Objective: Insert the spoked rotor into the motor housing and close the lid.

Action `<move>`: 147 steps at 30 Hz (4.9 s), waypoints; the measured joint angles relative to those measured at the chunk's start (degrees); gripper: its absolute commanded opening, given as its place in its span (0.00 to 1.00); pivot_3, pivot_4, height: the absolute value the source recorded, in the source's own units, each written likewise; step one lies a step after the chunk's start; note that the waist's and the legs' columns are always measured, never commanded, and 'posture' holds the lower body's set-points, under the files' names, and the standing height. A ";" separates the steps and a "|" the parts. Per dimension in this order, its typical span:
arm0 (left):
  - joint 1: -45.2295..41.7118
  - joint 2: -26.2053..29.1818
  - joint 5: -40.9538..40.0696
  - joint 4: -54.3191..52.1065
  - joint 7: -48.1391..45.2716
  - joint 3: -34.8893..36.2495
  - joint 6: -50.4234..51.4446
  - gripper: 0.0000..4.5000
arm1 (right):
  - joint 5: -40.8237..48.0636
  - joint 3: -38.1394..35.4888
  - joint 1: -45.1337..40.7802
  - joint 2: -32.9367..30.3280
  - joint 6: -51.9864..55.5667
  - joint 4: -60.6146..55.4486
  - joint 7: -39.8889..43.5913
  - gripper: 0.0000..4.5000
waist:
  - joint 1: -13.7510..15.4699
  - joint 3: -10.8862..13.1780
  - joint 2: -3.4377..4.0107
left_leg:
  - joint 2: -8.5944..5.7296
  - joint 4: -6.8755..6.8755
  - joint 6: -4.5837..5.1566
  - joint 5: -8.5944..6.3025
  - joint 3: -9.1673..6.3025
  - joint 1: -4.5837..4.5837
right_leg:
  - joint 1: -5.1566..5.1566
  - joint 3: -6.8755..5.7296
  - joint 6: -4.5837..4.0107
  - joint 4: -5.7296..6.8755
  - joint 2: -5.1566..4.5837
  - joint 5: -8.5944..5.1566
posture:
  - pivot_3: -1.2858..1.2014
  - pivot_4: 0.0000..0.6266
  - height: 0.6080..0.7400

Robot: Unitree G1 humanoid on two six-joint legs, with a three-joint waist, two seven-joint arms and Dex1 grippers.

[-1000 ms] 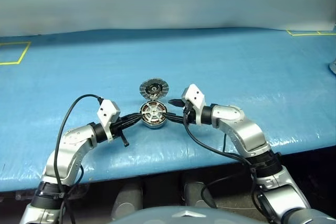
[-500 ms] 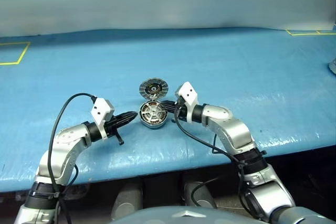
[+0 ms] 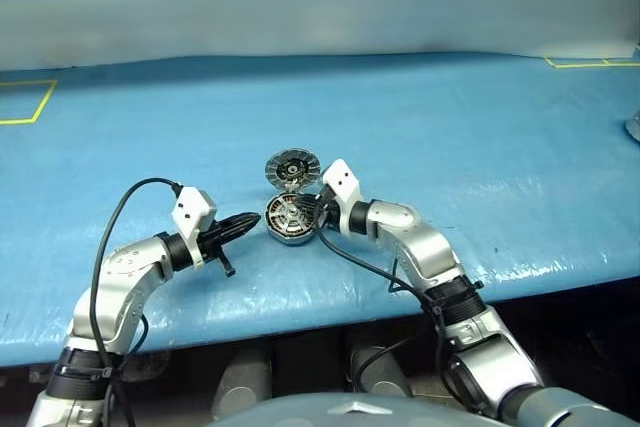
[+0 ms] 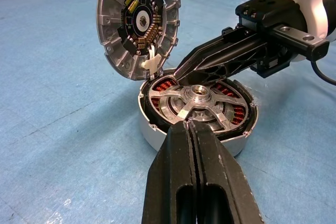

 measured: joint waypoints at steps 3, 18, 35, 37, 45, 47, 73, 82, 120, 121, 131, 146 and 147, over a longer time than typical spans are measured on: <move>-0.01 0.00 0.00 0.00 -0.28 -0.01 0.00 0.00 | -0.50 0.05 0.09 -0.17 -0.25 -0.08 0.02 0.07 | 0.00 -0.01 0.00 | 0.00 0.00 0.00 0.00 0.00 0.01 | 0.01 0.00 0.00 0.00 0.00 0.00 | 0.52 0.24 1.00; -0.21 -2.22 0.04 0.21 -2.17 -0.14 -3.35 0.00 | 4.68 -5.46 4.01 -4.96 3.44 -17.20 1.22 0.07 | 0.20 0.00 -0.01 | -0.01 -0.01 0.00 0.00 -0.01 -0.04 | -0.01 -0.01 0.00 -0.02 -0.02 0.00 | 0.52 0.24 1.00; 1.51 -6.11 2.11 7.85 -3.89 -0.56 -16.99 0.00 | -0.29 -11.39 -4.78 -4.84 -5.90 5.18 -7.33 0.07 | -0.63 0.02 -0.02 | 0.02 0.01 0.03 0.00 0.13 -0.03 | -0.04 0.06 0.00 -0.04 0.00 0.06 | 0.52 0.24 1.00; 1.95 -6.17 2.62 9.08 -3.94 -0.77 -17.73 0.00 | 0.17 -11.63 -8.25 -3.14 -8.44 10.00 -6.29 0.07 | -0.74 0.02 -0.01 | 0.01 -0.01 0.04 -0.01 0.13 -0.04 | -0.05 0.08 -0.13 -0.04 0.00 0.21 | 0.52 0.24 1.00; 3.79 -6.00 2.24 9.69 -4.93 -0.96 -16.67 0.00 | 5.25 -12.32 -15.75 3.16 -10.92 21.02 3.60 0.07 | -0.78 0.04 0.02 | 0.00 -0.15 0.07 -0.02 0.05 -0.03 | -0.07 0.05 -0.08 -0.05 0.00 0.36 | 0.52 0.24 1.00; 4.42 -5.96 2.19 9.66 -4.92 -0.66 -16.42 0.00 | 5.96 -12.25 -15.96 3.91 -10.50 21.37 5.48 0.07 | -0.83 0.04 0.03 | 0.00 -0.15 0.06 -0.03 0.04 -0.03 | -0.08 0.04 -0.08 -0.05 0.00 0.35 | 0.52 0.24 1.00; 7.88 -2.90 -6.77 4.86 -6.38 3.11 -7.42 0.00 | 5.51 0.85 0.15 -0.03 -0.02 -2.54 11.95 0.07 | -1.12 0.06 0.05 | 0.04 -0.17 0.03 -0.01 0.05 -0.01 | -0.12 0.03 -0.12 -0.01 0.01 -0.02 | 0.52 0.24 1.00; 7.41 -2.85 -6.76 4.67 -6.39 3.00 -7.31 0.00 | 2.14 2.20 1.51 0.72 -3.45 -2.03 8.64 0.07 | -1.13 0.02 0.00 | 0.04 -0.16 0.03 -0.01 0.05 0.05 | -0.07 0.02 -0.11 -0.01 0.01 -0.02 | 0.52 0.24 1.00; 7.06 -3.25 -6.61 4.48 -6.29 2.96 -7.44 0.00 | -1.12 2.26 4.62 2.53 -7.45 -2.80 1.70 0.96 | -1.10 0.01 0.00 | 0.04 -0.17 0.03 -0.01 0.05 0.04 | -0.08 0.03 -0.13 -0.01 0.01 -0.03 | 0.52 0.24 1.00; 7.09 -3.16 -6.61 4.48 -6.29 2.99 -7.45 0.00 | -1.13 2.26 4.62 2.53 -7.48 -2.80 1.70 0.96 | -1.10 0.01 0.00 | 0.04 -0.17 0.03 -0.01 0.05 0.04 | -0.08 0.03 -0.13 -0.01 0.01 -0.03 | 0.52 0.24 1.00; 8.15 -1.83 -6.82 4.24 -6.31 5.51 -7.44 0.00 | -0.89 2.33 4.89 2.64 -7.10 -2.88 1.91 0.67 | -1.11 0.01 0.00 | 0.04 -0.16 0.03 -0.01 0.05 0.04 | -0.08 0.03 -0.13 -0.01 0.01 -0.04 | 0.52 0.24 1.00; 8.58 -2.22 -6.73 4.24 -6.27 5.43 -7.45 0.00 | -2.92 3.56 3.31 0.20 -7.18 -3.20 3.50 0.67 | -0.93 0.01 0.00 | 0.04 -0.17 0.03 -0.01 0.05 0.03 | -0.09 0.02 -0.14 -0.02 0.01 -0.04 | 0.52 0.24 1.00; 8.59 -2.25 -6.73 4.24 -6.27 5.43 -7.45 0.00 | -3.20 3.68 3.16 0.14 -7.19 -3.20 3.56 0.67 | -0.93 0.01 0.00 | 0.04 -0.17 0.03 -0.01 0.05 0.03 | -0.09 0.02 -0.14 -0.01 0.01 -0.04 | 0.52 0.24 1.00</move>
